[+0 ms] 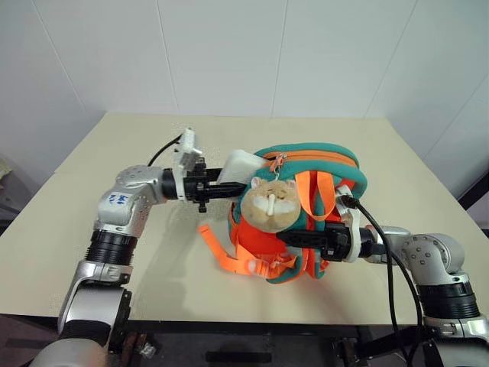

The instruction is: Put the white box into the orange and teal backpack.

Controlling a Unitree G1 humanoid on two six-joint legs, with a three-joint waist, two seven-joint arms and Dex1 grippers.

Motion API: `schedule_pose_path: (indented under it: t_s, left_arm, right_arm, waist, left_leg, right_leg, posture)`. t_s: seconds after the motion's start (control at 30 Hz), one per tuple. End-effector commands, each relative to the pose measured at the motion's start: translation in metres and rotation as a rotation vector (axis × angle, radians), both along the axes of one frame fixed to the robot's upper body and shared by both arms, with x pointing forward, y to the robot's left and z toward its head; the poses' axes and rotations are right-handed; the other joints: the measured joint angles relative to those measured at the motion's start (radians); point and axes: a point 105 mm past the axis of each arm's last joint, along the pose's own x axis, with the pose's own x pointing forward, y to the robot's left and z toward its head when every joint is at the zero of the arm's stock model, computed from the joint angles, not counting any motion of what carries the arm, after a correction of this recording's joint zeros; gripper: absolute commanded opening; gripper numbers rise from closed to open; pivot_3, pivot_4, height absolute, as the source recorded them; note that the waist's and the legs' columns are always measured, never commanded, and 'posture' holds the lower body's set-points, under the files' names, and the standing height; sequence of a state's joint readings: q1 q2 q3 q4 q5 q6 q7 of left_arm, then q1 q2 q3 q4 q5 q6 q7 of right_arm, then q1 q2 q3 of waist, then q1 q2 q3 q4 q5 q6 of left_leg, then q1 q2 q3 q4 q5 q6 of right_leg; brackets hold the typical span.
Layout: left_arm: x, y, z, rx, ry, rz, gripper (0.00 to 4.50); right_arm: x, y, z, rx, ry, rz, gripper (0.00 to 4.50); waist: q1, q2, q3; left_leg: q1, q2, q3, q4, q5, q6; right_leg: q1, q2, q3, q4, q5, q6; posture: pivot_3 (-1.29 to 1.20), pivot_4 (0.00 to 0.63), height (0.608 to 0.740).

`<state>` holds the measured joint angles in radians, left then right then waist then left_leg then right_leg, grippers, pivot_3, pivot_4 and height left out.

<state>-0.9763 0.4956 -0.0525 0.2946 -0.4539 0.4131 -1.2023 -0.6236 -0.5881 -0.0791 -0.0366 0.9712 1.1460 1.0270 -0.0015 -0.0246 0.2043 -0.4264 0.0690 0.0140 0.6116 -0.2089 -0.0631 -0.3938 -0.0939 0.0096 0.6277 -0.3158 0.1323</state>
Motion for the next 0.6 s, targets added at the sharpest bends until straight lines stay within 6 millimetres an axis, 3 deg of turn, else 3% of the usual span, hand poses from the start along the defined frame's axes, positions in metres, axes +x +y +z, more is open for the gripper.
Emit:
schedule_pose_path:
  t_s: [0.03, 0.2, 0.37, 0.6]
  left_arm:
    - [-0.005, -0.023, 0.006, 0.020, -0.030, -0.076, 1.35]
    - [0.008, -0.043, 0.003, -0.005, -0.067, -0.036, 1.35]
    - [-0.004, -0.050, 0.001, -0.031, -0.022, -0.135, 1.35]
    - [-0.012, -0.040, 0.001, -0.003, -0.074, -0.136, 3.50]
  right_arm:
    - [-0.001, 0.007, 0.004, -0.006, -0.038, 0.013, 0.06]
    - [-0.005, 0.010, 0.005, -0.007, -0.044, 0.025, 0.06]
    - [-0.008, 0.008, 0.005, -0.020, -0.049, 0.025, 0.06]
    - [-0.008, 0.007, 0.005, -0.011, -0.055, 0.007, 0.06]
  waist:
    - [0.000, 0.000, 0.000]
    - [0.003, 0.000, 0.000]
    - [0.004, 0.000, 0.000]
    - [0.000, 0.000, 0.000]
  left_leg:
    - [0.000, 0.000, 0.000, 0.000, 0.000, 0.000]
    - [0.000, 0.000, 0.000, 0.000, 0.000, 0.000]
    - [0.000, 0.000, 0.000, 0.000, 0.000, 0.000]
    - [-0.001, 0.000, 0.000, 0.000, 0.000, 0.000]
  right_leg:
    - [0.000, 0.000, 0.000, 0.000, 0.000, 0.000]
    - [0.000, 0.000, 0.000, 0.000, 0.000, 0.000]
    - [0.000, 0.000, 0.000, 0.000, 0.000, 0.000]
    - [0.000, 0.000, 0.000, 0.000, 0.000, 0.000]
  posture:
    - [0.00, 0.150, 0.740]
    - [0.00, 0.150, 0.740]
    - [0.00, 0.150, 0.740]
    - [0.00, 0.150, 0.740]
